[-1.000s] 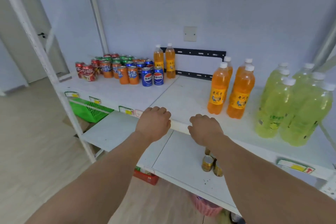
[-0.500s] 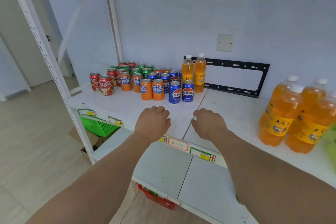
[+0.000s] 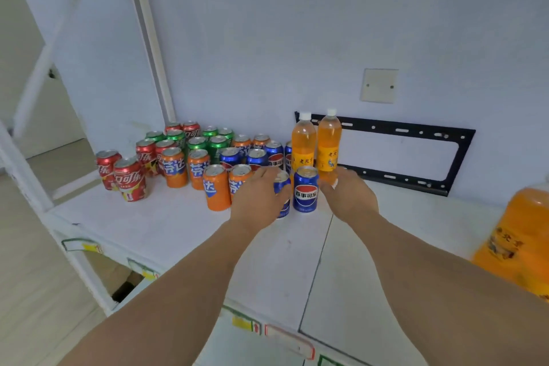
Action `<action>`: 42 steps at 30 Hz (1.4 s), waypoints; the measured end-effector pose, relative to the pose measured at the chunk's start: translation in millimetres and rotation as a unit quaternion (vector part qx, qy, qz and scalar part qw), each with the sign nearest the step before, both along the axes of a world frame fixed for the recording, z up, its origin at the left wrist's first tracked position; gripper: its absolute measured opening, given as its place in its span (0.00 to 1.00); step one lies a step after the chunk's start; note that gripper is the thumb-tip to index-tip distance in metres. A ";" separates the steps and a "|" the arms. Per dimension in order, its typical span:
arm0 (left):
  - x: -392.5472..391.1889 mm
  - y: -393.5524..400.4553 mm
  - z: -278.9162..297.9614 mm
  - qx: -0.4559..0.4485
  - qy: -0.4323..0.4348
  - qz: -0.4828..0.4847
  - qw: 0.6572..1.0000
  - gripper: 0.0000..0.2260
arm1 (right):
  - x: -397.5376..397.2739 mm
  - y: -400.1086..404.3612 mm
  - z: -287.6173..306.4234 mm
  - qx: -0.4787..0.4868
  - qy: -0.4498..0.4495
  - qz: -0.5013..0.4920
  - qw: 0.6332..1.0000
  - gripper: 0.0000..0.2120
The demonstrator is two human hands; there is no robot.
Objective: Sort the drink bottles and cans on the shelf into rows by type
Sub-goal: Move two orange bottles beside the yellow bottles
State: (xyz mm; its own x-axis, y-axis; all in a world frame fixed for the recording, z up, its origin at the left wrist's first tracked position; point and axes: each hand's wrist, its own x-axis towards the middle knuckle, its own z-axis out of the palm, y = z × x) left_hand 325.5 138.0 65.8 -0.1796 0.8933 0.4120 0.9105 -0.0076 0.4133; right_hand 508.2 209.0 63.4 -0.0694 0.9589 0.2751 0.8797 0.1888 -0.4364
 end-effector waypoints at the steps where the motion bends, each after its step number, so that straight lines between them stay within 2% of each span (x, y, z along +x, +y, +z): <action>1: 0.6 14.6 4.1 -0.010 -0.064 0.000 0.998 0.26 | -0.1 16.3 3.3 -0.001 0.041 -0.010 0.999 0.15; 2: 1.1 29.4 9.1 -0.025 -0.125 -0.001 0.992 0.28 | 0.0 32.0 7.5 -0.009 0.089 -0.021 0.996 0.15; 4: 1.9 58.3 17.6 -0.054 -0.211 -0.012 0.976 0.31 | 0.4 60.1 14.5 -0.049 0.184 -0.039 0.981 0.27; 5: 2.4 71.0 20.0 -0.068 -0.232 -0.026 0.970 0.30 | 1.1 71.9 16.1 -0.071 0.219 -0.044 0.972 0.33; 7: 4.0 95.6 22.3 -0.082 -0.258 -0.056 0.961 0.26 | 2.0 95.1 16.6 -0.096 0.268 -0.050 0.957 0.37; 8: 3.9 108.0 23.4 -0.089 -0.275 -0.065 0.955 0.26 | 1.8 107.0 16.7 -0.105 0.287 -0.047 0.951 0.37; 11: 2.1 140.5 26.3 -0.123 -0.326 -0.089 0.933 0.35 | -1.5 136.0 15.9 -0.128 0.336 -0.021 0.933 0.39; 15: -4.6 175.9 20.3 -0.121 -0.301 -0.129 0.937 0.22 | -5.2 160.8 8.8 -0.151 0.393 0.042 0.906 0.38; 17: -9.4 187.2 18.7 -0.138 -0.307 -0.146 0.930 0.27 | -7.3 169.7 5.4 -0.169 0.417 0.073 0.890 0.35; 19: -13.9 197.7 15.1 -0.170 -0.325 -0.157 0.917 0.31 | -9.9 178.0 0.7 -0.191 0.428 0.083 0.880 0.35; 22: -19.6 211.9 7.1 -0.205 -0.327 -0.172 0.906 0.30 | -13.9 187.0 -6.7 -0.199 0.424 0.073 0.880 0.37; 26: -22.2 223.5 2.1 -0.211 -0.364 -0.185 0.888 0.19 | -12.6 187.2 -9.7 -0.166 0.431 0.021 0.887 0.38; 28: -17.2 226.9 4.6 -0.209 -0.405 -0.184 0.871 0.18 | -7.5 182.1 -12.5 -0.145 0.444 -0.021 0.884 0.37; 31: 2.8 228.2 17.8 -0.192 -0.442 -0.191 0.855 0.22 | 7.6 169.6 -11.6 -0.105 0.483 -0.091 0.864 0.35; 33: 20.3 225.5 31.2 -0.163 -0.459 -0.210 0.848 0.18 | 22.9 161.4 -4.9 -0.077 0.495 -0.136 0.855 0.36; 35: 38.7 219.6 43.0 -0.139 -0.469 -0.232 0.841 0.19 | 40.4 151.8 5.2 -0.053 0.486 -0.174 0.855 0.38; 38: 67.2 201.8 55.1 -0.112 -0.498 -0.245 0.824 0.28 | 69.1 133.5 20.8 -0.024 0.485 -0.197 0.852 0.40; 42: 100.7 166.6 62.8 -0.089 -0.527 -0.247 0.808 0.27 | 99.9 102.6 33.8 -0.018 0.481 -0.195 0.855 0.37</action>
